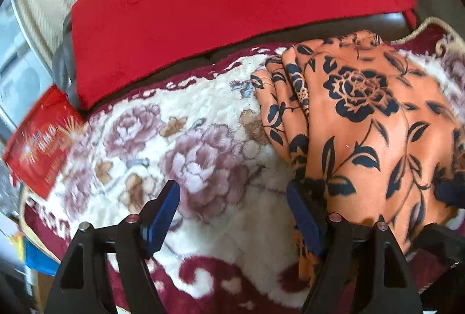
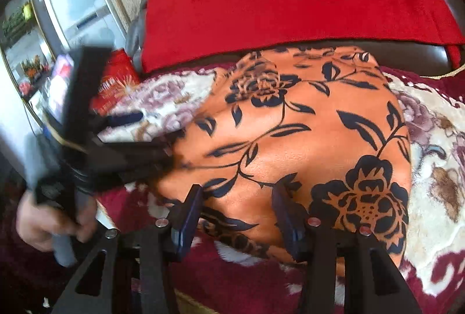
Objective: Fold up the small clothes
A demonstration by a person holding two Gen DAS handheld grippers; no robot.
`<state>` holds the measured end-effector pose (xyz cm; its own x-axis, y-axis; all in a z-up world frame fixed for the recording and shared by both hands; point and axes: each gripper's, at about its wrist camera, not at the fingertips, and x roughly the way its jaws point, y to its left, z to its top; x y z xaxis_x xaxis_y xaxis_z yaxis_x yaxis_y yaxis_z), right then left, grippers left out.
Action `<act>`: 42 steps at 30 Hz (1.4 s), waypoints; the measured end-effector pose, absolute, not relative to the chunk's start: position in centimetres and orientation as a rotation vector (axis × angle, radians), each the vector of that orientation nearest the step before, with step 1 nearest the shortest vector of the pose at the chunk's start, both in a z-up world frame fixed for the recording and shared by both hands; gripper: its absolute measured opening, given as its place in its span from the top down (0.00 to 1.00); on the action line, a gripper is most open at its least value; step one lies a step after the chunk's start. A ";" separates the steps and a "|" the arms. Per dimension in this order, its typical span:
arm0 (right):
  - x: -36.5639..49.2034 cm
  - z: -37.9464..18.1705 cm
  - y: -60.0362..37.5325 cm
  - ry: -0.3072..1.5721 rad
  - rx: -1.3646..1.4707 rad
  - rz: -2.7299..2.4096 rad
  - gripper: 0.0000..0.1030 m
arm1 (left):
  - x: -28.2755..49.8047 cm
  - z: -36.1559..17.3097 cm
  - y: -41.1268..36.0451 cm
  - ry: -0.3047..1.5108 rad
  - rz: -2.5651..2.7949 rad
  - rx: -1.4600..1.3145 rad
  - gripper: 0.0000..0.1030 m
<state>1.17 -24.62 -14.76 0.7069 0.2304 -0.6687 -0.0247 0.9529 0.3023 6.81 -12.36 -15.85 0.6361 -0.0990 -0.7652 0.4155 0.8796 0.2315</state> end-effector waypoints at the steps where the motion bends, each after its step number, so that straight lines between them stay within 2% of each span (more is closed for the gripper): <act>1: 0.6 -14.1 -24.7 0.752 0.300 0.144 0.49 | 6.5 -15.1 -11.9 0.833 -0.317 0.378 0.26; 10: -7.0 -7.6 -23.9 0.584 0.234 -0.031 0.49 | -0.4 -8.9 -9.9 0.690 -0.332 0.360 0.24; 14: -10.8 -5.4 -23.6 0.560 0.233 -0.089 0.40 | -4.4 -6.4 -8.9 0.639 -0.343 0.340 0.19; 17: -13.3 -4.2 -23.2 0.553 0.261 -0.121 0.39 | -6.9 -5.0 -7.9 0.626 -0.359 0.324 0.19; 28: -19.8 -2.1 -20.3 0.506 0.272 -0.165 0.37 | -13.7 -2.4 -5.7 0.532 -0.291 0.337 0.17; 42: -22.2 0.4 -18.8 0.425 0.268 -0.195 0.34 | -15.8 0.5 -3.5 0.505 -0.256 0.237 0.17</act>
<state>-22.21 -18.78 0.40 0.8934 -0.1301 -0.4300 0.2412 0.9464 0.2147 -15.83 -3.50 0.46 0.8447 -0.1822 -0.5033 0.2983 0.9410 0.1600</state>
